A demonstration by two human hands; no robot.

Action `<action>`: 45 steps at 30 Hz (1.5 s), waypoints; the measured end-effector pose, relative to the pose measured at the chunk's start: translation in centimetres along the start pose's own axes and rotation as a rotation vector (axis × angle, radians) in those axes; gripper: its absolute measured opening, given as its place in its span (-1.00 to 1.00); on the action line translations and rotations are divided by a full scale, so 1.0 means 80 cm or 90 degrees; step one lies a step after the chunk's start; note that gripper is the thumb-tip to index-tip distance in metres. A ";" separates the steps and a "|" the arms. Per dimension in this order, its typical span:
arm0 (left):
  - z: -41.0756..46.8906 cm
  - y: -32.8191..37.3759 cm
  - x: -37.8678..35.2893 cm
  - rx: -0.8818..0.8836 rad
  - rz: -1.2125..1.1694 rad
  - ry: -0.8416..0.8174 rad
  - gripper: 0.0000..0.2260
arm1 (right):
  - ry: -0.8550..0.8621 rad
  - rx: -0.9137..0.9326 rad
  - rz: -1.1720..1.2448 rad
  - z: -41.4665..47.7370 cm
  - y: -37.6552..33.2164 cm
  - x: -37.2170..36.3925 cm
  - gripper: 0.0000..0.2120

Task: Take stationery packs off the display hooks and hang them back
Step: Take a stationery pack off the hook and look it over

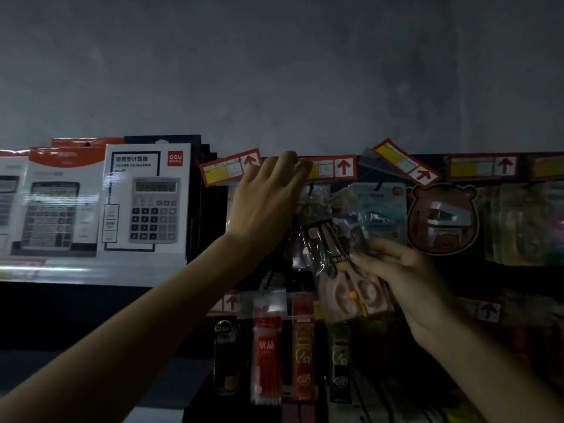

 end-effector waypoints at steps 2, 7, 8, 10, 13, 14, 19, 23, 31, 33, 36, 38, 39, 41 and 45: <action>0.005 -0.005 -0.007 -0.007 0.017 -0.021 -0.25 | 0.001 -0.006 0.007 0.006 0.002 -0.004 -0.74; 0.014 -0.011 -0.002 -0.014 -0.012 -0.017 -0.33 | -0.002 -0.013 0.013 0.020 0.001 -0.012 -0.89; 0.016 -0.012 0.000 -0.012 -0.026 -0.010 -0.38 | 0.000 -0.015 0.015 0.023 0.001 -0.013 -0.90; 0.022 -0.019 0.006 0.008 -0.070 0.008 -0.51 | 0.001 -0.017 0.018 0.028 0.001 -0.016 -0.90; 0.032 -0.033 0.019 0.067 -0.158 0.055 -0.74 | 0.012 -0.020 0.031 0.034 -0.002 -0.022 -0.87; 0.036 -0.038 0.023 0.091 -0.180 0.064 -0.77 | 0.014 -0.019 0.031 0.036 -0.004 -0.024 -0.87; 0.052 -0.052 0.026 0.139 -0.226 0.046 -0.82 | 0.004 -0.023 0.043 0.051 -0.015 -0.037 -0.86; 0.052 -0.051 0.026 0.134 -0.210 0.035 -0.84 | 0.030 -0.044 0.046 0.065 -0.015 -0.043 -0.84; 0.042 -0.039 0.028 0.104 -0.205 0.013 -0.87 | 0.012 -0.068 0.023 0.069 -0.002 -0.050 -0.89; 0.035 -0.034 0.032 0.107 -0.220 0.023 -0.87 | 0.015 -0.067 0.013 0.070 0.000 -0.048 -0.89; 0.013 -0.024 0.039 0.132 -0.233 0.049 -0.85 | 0.036 -0.052 0.007 0.071 0.004 -0.043 -0.91; -0.010 -0.018 0.037 0.169 -0.259 0.043 -0.85 | 0.059 -0.032 -0.008 0.071 0.004 -0.038 -0.89; -0.024 -0.015 0.031 0.191 -0.282 0.024 -0.84 | 0.069 -0.022 -0.022 0.070 0.004 -0.036 -0.90; -0.054 -0.007 0.010 0.243 -0.335 -0.044 -0.82 | 0.096 -0.013 -0.079 0.072 0.006 -0.033 -0.91; -0.098 0.020 -0.033 0.265 -0.362 -0.187 -0.70 | 0.134 0.027 -0.210 0.075 0.002 -0.033 -0.89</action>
Point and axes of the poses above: each hand's wrist, its own z-axis towards the middle knuckle, its own x-axis out of the back of the hand, y = z × x, the point moved 10 cm from there along z, towards the middle knuckle, and after that the axes turned 11 degrees about -z, right-handed, at the moved point
